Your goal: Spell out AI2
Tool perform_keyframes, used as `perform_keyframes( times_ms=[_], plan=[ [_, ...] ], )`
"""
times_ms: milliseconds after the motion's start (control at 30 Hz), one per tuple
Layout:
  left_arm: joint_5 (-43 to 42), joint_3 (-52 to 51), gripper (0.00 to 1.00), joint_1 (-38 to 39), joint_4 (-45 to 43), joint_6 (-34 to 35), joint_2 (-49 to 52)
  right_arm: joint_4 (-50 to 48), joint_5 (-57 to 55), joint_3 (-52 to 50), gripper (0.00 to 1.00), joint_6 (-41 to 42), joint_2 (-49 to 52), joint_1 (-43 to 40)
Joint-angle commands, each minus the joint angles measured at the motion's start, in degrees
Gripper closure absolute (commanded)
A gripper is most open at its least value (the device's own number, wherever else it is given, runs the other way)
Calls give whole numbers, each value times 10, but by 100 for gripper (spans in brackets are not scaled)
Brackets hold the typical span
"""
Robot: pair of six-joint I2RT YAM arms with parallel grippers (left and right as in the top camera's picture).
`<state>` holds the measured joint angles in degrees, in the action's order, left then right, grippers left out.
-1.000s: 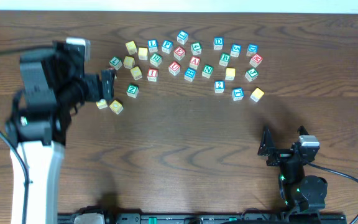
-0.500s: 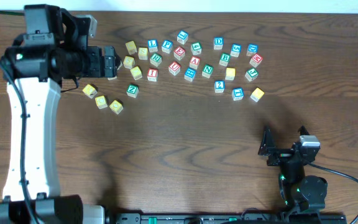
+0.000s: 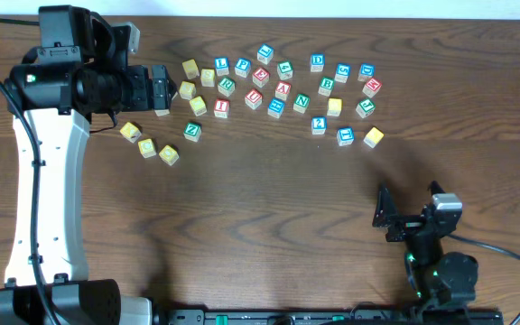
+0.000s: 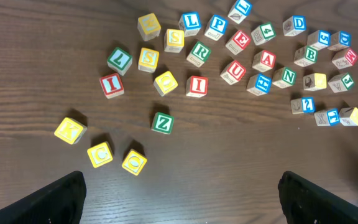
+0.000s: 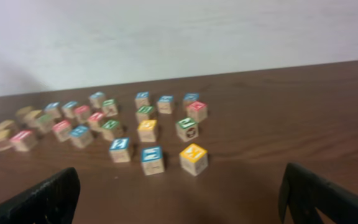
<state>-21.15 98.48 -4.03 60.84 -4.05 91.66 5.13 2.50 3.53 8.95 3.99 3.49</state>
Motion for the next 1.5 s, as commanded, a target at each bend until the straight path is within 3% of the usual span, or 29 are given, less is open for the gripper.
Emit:
perform_keyframes(
  times_ms=[0,200,500,867,1100,1467],
  plan=[
    [-9,11,2,2,0,7,-3,16,52,88,1,13,69,-5],
    [-7,11,2,2,0,7,-3,91,58,250,1,10,228,-5],
    [5,11,2,2,2,9,-3,279,74,541,1,-24,463,-5],
    [116,11,2,65,-18,40,3,515,90,878,1,-55,751,-5],
    [116,19,2,110,-47,59,46,595,90,991,1,-74,860,-5],
    [118,30,6,186,-115,104,146,601,41,994,1,-73,879,-4]
  ],
)
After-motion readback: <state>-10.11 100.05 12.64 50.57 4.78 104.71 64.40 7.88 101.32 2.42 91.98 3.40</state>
